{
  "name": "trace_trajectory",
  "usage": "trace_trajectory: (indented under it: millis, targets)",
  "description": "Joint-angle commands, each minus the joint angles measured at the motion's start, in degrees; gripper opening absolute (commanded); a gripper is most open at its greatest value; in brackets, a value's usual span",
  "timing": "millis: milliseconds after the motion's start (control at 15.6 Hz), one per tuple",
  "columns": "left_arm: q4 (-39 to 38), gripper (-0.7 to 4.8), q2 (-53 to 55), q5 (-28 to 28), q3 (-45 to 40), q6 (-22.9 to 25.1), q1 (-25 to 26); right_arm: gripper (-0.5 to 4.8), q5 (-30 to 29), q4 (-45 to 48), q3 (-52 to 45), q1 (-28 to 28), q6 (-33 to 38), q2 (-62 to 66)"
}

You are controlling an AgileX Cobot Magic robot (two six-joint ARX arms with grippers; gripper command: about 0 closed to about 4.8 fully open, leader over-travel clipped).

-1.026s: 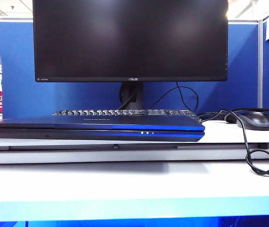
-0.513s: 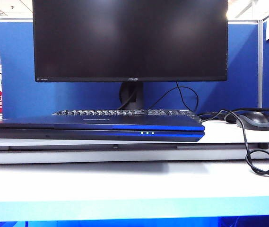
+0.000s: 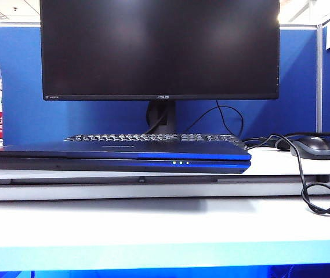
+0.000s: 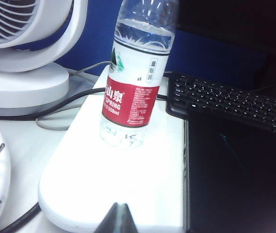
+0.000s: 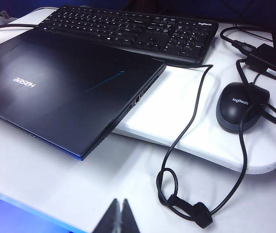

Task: Close the lid of the black laptop.

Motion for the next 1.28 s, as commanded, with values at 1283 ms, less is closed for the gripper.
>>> trace_trajectory:
  millis: [1283]
  targets:
    - [-0.11,-0.02,-0.13,0.07,0.00,0.31,0.00,-0.05,-3.61,32.15,-16.79,-21.05,4.83,-0.04]
